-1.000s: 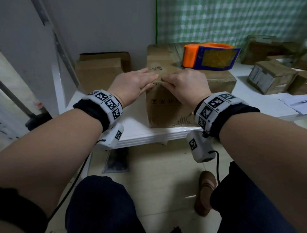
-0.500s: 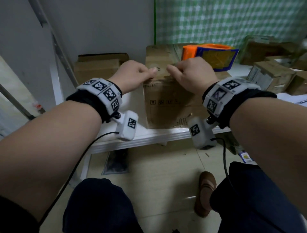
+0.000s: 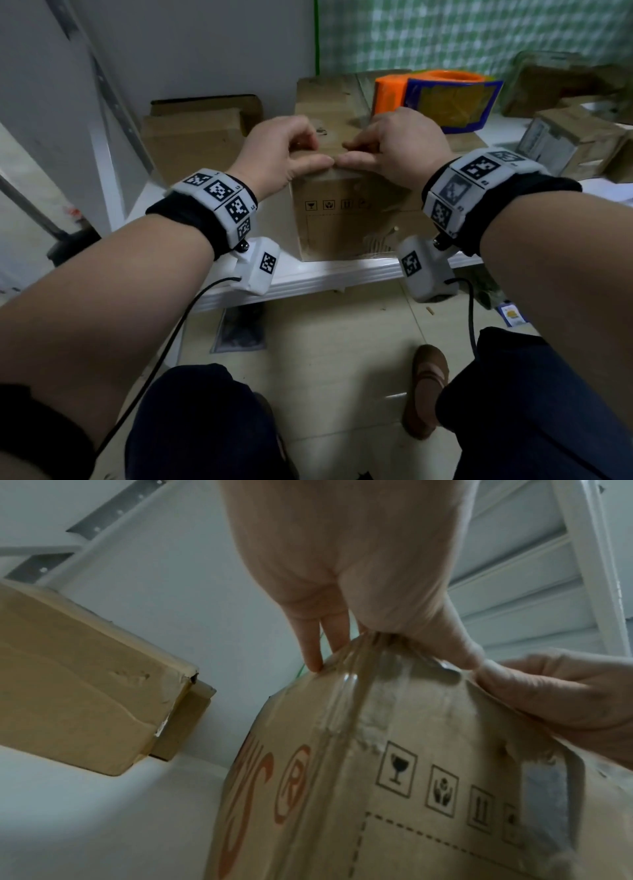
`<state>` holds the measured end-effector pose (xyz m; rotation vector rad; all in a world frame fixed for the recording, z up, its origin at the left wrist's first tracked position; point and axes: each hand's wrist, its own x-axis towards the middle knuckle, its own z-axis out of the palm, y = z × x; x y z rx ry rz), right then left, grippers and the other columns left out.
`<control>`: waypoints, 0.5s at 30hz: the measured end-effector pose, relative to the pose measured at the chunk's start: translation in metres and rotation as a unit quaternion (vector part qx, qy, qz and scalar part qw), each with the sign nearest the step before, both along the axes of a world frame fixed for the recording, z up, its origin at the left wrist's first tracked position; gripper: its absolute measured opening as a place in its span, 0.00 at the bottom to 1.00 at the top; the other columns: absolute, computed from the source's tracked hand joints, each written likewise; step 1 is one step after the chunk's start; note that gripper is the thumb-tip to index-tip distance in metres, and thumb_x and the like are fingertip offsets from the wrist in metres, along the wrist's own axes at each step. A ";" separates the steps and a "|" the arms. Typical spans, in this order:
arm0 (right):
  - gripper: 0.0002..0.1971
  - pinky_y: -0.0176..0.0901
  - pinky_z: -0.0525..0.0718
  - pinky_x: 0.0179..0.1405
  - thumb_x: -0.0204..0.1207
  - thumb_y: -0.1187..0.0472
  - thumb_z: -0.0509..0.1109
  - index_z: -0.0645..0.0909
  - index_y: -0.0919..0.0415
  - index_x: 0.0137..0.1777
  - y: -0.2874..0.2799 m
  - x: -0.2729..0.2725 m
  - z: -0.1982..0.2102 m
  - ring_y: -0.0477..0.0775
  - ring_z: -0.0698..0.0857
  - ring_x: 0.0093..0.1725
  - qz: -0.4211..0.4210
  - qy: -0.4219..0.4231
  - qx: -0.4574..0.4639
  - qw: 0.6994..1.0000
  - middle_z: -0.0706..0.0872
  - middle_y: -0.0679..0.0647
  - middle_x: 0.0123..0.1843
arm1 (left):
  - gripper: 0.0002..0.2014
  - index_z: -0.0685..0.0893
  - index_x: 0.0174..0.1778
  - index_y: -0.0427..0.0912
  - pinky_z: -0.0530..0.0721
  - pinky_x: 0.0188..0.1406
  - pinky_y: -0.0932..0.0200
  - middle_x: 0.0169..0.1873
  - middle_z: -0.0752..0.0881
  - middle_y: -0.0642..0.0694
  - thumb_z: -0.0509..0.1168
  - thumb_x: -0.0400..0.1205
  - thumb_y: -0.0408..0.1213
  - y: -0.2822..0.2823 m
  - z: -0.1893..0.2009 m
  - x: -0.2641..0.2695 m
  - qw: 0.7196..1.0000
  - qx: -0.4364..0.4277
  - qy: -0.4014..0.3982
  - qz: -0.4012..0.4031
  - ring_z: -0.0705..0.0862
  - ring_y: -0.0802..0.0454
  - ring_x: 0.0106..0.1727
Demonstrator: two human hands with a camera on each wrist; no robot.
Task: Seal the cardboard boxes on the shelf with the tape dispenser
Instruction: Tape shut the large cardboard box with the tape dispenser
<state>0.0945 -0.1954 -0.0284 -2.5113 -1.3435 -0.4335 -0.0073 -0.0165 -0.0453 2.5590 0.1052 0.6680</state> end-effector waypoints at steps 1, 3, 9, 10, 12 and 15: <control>0.28 0.51 0.81 0.47 0.72 0.30 0.61 0.86 0.48 0.59 0.000 0.000 0.000 0.57 0.81 0.56 0.001 -0.003 -0.002 1.000 0.86 0.53 0.53 | 0.16 0.85 0.49 0.45 0.80 0.48 0.64 0.46 0.83 0.50 0.73 0.73 0.51 0.000 0.001 0.000 1.000 0.024 -0.001 -0.008 0.82 0.53 0.48; 0.28 0.54 0.81 0.51 0.71 0.30 0.61 0.86 0.47 0.60 -0.001 -0.001 -0.001 0.58 0.80 0.58 0.000 -0.008 -0.005 1.000 0.86 0.53 0.55 | 0.19 0.87 0.56 0.43 0.73 0.44 0.70 0.46 0.82 0.50 0.72 0.75 0.51 0.000 0.002 -0.001 0.997 0.073 -0.005 -0.018 0.79 0.56 0.48; 0.29 0.55 0.80 0.52 0.71 0.31 0.63 0.83 0.47 0.65 -0.002 -0.008 0.003 0.59 0.78 0.59 -0.017 -0.023 -0.040 0.999 0.85 0.55 0.58 | 0.25 0.85 0.63 0.43 0.80 0.52 0.54 0.48 0.85 0.39 0.71 0.74 0.53 -0.001 -0.001 -0.008 0.985 0.165 0.003 -0.040 0.83 0.42 0.50; 0.29 0.54 0.80 0.51 0.71 0.32 0.64 0.82 0.48 0.67 -0.004 -0.009 0.003 0.60 0.77 0.60 -0.015 -0.031 -0.053 0.998 0.84 0.55 0.59 | 0.26 0.85 0.64 0.43 0.80 0.52 0.53 0.49 0.85 0.39 0.72 0.73 0.53 -0.002 0.001 -0.008 0.985 0.170 0.006 -0.038 0.83 0.42 0.51; 0.30 0.54 0.80 0.51 0.71 0.35 0.66 0.78 0.48 0.71 -0.009 -0.010 0.003 0.59 0.76 0.61 -0.009 -0.044 -0.079 0.996 0.83 0.55 0.61 | 0.27 0.84 0.66 0.44 0.77 0.52 0.56 0.50 0.84 0.41 0.72 0.72 0.53 -0.003 0.006 -0.009 0.981 0.191 0.024 -0.029 0.82 0.43 0.52; 0.32 0.53 0.81 0.50 0.70 0.34 0.68 0.77 0.47 0.72 -0.021 -0.006 0.004 0.59 0.76 0.60 -0.014 -0.045 -0.096 0.994 0.83 0.56 0.61 | 0.32 0.82 0.68 0.46 0.74 0.50 0.56 0.52 0.82 0.45 0.72 0.69 0.58 -0.007 0.015 -0.010 0.970 0.232 0.074 -0.010 0.80 0.45 0.54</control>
